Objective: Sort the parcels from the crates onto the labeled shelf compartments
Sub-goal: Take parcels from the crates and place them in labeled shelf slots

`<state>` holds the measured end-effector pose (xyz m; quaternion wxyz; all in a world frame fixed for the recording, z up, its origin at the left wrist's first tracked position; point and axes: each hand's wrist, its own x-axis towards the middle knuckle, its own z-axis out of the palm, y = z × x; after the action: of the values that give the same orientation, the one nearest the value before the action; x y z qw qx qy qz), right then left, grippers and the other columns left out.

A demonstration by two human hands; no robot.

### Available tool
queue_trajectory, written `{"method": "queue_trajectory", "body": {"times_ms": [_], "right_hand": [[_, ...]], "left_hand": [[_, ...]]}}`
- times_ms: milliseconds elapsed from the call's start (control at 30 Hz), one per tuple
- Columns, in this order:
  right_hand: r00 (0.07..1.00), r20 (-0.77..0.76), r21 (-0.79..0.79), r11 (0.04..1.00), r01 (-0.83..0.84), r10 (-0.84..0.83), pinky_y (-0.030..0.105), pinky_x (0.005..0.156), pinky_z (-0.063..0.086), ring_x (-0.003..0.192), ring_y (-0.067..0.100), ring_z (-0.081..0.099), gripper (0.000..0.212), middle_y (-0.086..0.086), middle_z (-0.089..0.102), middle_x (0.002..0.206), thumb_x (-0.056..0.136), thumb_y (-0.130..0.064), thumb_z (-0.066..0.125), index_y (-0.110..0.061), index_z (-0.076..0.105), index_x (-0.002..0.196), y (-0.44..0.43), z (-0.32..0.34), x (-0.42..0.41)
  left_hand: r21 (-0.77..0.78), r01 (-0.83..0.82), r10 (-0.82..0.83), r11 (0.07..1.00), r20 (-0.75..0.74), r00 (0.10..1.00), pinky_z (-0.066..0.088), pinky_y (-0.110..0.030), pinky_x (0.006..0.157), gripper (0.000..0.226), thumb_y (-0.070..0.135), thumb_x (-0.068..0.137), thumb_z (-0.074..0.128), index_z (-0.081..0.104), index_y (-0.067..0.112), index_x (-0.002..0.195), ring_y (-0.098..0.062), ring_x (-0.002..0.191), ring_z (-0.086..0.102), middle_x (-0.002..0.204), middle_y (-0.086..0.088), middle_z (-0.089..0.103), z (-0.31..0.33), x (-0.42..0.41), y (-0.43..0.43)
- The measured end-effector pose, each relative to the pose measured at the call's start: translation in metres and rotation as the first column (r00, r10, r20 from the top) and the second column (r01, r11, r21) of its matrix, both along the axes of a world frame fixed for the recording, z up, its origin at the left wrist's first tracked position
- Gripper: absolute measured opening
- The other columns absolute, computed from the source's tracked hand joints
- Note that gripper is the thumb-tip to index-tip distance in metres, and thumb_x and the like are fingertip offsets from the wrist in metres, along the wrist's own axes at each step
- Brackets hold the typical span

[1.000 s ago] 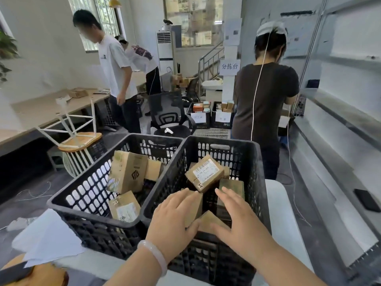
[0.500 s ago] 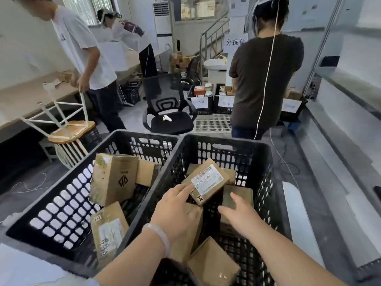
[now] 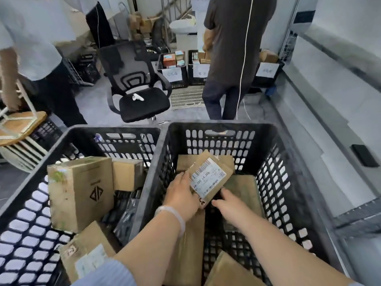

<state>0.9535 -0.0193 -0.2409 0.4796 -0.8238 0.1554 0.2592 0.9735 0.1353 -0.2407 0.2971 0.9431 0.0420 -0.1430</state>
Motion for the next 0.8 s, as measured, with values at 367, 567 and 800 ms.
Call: {"method": "queue_trajectory", "body": {"times_ms": [367,567,800], "right_hand": [[0.935,0.304,0.188,0.974,0.128,-0.182,0.044,0.116,0.028,0.139,0.010,0.033,0.072,-0.015,0.030,0.155,0.092,-0.031,0.061,-0.046,0.021,0.150,-0.023,0.045,-0.023],[0.829,0.518,0.225,0.969,0.104,-0.210,0.019,0.098,0.040,0.121,-0.007,0.048,0.072,-0.020,0.048,0.137,0.087,-0.027,0.070,-0.049,0.032,0.145,-0.036,0.075,-0.051],[0.827,0.489,0.292,0.945,0.145,-0.278,0.024,0.095,0.046,0.116,-0.002,0.053,0.068,-0.022,0.057,0.126,0.085,-0.026,0.073,-0.054,0.038,0.136,-0.057,0.107,-0.074]], "left_hand": [[-0.523,-0.105,0.184,0.846,0.102,0.978,0.046,-0.006,0.069,0.039,0.020,0.096,0.063,0.052,0.031,0.133,0.006,0.092,0.060,0.118,0.010,0.061,0.036,-0.016,-0.011],[-0.693,-0.105,0.207,0.714,0.066,0.976,0.055,-0.039,0.094,0.036,0.024,0.098,0.060,0.060,0.043,0.127,-0.011,0.101,0.068,0.104,0.013,0.073,0.069,-0.045,-0.028],[-0.872,-0.252,0.117,0.419,-0.223,0.968,0.054,-0.047,0.097,0.070,0.032,0.084,0.077,0.042,0.033,0.144,-0.018,0.110,0.068,0.122,0.002,0.069,0.086,-0.063,-0.032]]}}
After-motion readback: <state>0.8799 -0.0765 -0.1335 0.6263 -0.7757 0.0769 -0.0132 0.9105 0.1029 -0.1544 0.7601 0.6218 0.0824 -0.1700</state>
